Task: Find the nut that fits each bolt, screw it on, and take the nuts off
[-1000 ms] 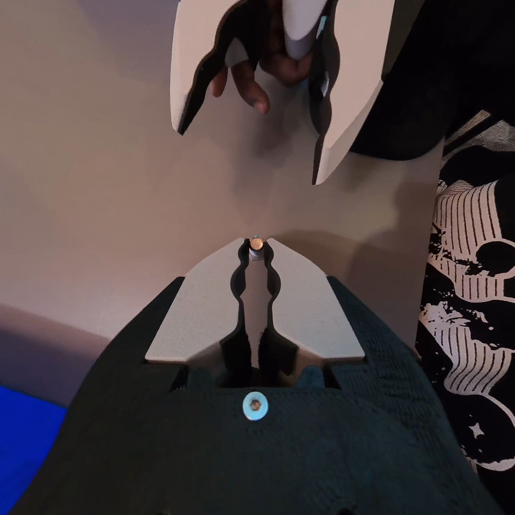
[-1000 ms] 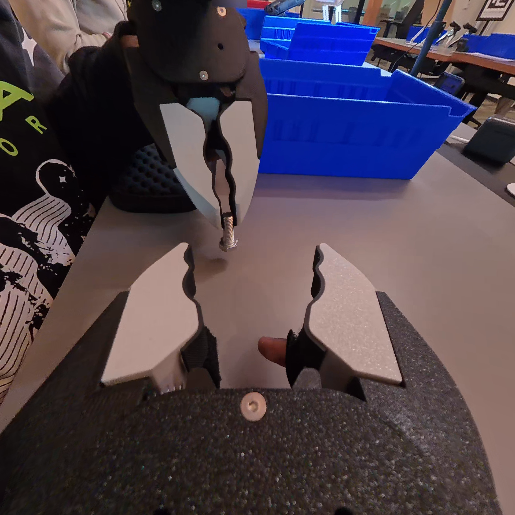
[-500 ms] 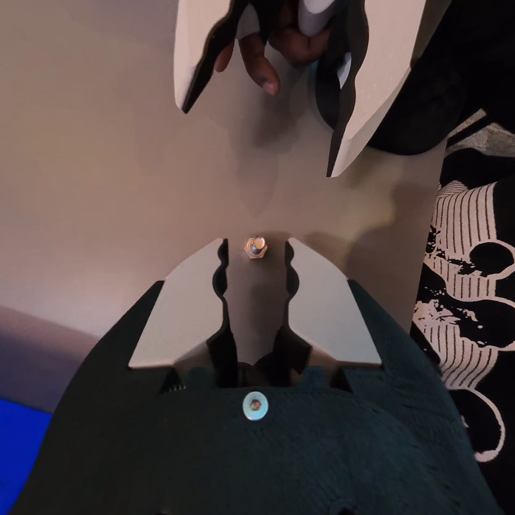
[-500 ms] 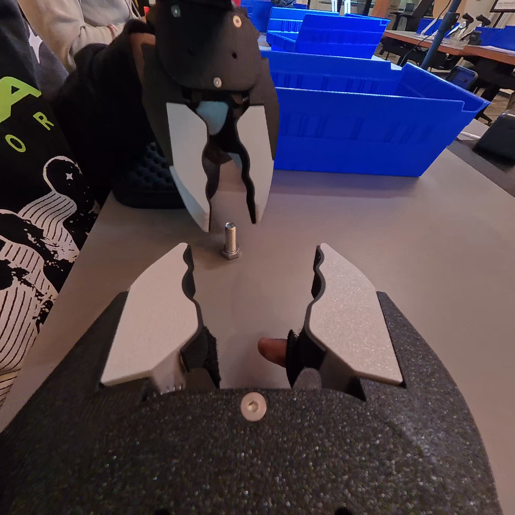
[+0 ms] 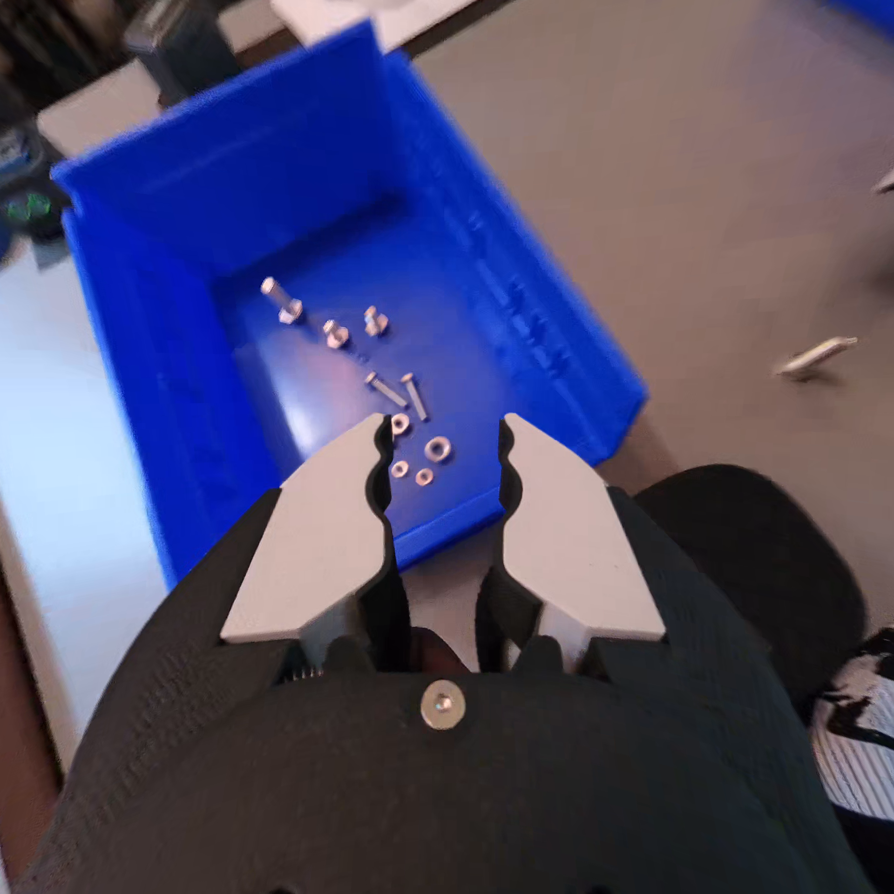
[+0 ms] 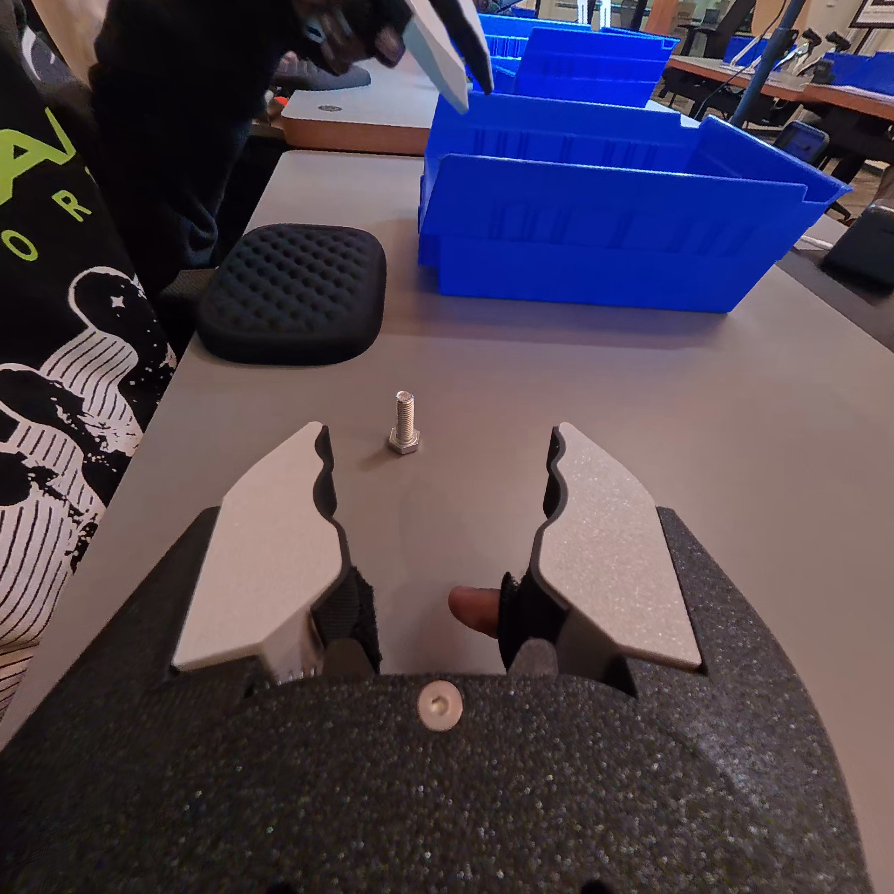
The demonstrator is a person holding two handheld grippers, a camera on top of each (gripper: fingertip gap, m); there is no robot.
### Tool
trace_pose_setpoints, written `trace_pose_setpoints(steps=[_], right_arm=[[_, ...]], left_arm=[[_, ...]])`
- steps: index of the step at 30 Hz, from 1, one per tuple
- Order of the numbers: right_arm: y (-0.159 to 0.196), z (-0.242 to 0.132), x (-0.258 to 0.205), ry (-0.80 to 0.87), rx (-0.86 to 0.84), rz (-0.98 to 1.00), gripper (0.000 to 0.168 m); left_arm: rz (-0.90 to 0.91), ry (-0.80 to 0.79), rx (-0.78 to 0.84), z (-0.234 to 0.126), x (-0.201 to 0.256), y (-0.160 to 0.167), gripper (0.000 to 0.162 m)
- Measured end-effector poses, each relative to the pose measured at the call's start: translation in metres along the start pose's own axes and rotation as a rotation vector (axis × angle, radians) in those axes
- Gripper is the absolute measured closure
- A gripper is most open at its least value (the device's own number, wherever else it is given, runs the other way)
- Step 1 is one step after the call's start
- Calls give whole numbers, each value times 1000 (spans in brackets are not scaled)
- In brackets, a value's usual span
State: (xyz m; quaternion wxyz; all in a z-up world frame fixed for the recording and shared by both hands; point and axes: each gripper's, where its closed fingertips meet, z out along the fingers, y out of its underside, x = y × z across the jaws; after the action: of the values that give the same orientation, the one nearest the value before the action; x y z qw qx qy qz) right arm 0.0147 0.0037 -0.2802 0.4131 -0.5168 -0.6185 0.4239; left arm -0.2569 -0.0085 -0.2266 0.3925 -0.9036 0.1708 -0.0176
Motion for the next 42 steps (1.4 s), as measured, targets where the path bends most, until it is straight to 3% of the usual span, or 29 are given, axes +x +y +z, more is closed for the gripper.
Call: trace_pose_setpoints(steps=[3, 8, 14, 20, 23, 28, 34, 37, 42], right_arm=[[0, 0, 0, 1, -2, 2, 82], [1, 1, 1, 0, -3, 7, 82], [1, 1, 2, 4, -3, 4, 82], [1, 2, 2, 1, -9, -5, 82], [1, 2, 2, 2, -8, -6, 82], [1, 2, 3, 3, -6, -6, 82], [-2, 0, 7, 21, 9, -4, 82], [-4, -2, 9, 28, 19, -3, 82], [-3, -8, 13, 47, 10, 2, 81]], left_arm=[[-40, 31, -81, 19, -8, 16, 121], [41, 140, -338, 60, 4, 53, 124], [51, 147, -474, 82, 1, 70, 126], [46, 153, -468, 87, 0, 71, 144], [50, 140, -450, 85, -2, 67, 144], [47, 22, -221, 52, -4, 18, 145], [304, 174, 110, -8, 95, -63, 145], [466, 284, 119, -10, 155, -69, 145], [582, 472, 27, 20, 227, -50, 145]])
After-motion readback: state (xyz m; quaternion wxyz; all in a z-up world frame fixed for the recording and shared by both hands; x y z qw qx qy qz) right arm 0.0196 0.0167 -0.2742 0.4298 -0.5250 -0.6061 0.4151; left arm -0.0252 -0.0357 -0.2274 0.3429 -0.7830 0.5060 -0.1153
